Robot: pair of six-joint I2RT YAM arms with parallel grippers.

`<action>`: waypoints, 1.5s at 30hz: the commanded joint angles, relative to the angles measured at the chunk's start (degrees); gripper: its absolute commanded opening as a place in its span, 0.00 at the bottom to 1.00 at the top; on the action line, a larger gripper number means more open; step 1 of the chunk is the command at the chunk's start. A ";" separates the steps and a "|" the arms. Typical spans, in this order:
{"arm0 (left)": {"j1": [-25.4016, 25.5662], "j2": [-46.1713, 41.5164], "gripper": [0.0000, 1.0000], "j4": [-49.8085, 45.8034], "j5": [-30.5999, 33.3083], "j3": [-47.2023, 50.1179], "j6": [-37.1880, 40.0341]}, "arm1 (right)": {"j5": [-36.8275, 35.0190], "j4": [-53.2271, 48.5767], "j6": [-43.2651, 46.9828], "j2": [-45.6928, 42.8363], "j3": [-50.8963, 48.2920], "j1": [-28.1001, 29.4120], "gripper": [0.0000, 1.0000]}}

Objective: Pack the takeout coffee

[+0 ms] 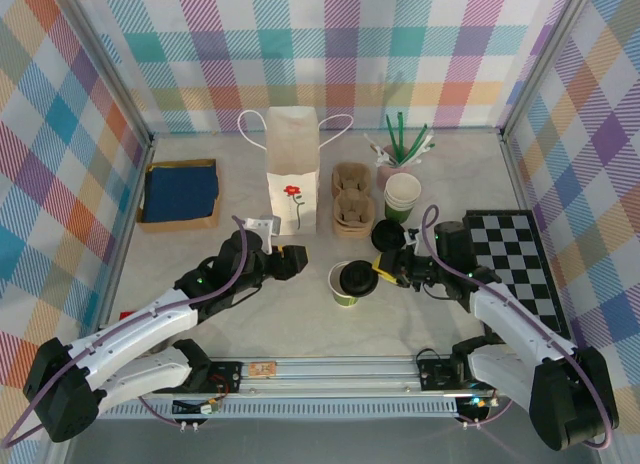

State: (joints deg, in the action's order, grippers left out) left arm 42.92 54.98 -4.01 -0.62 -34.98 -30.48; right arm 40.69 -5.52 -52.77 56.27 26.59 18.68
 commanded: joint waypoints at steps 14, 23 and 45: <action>-0.42 -2.22 0.58 0.87 0.79 1.32 -0.38 | -3.95 -4.09 3.39 -0.82 1.60 2.59 0.26; -0.38 -3.11 0.58 0.65 1.50 1.90 -0.34 | -5.17 -4.08 2.69 0.26 3.32 3.71 0.26; -0.43 -3.11 0.58 -0.35 1.22 1.80 0.33 | -9.45 -7.17 4.25 4.04 8.98 6.20 0.32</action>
State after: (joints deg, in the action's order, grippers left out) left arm 42.92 52.36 -4.34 0.97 -33.12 -30.44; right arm 33.10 -10.02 -50.24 60.71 32.97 24.47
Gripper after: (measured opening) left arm 0.582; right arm 0.309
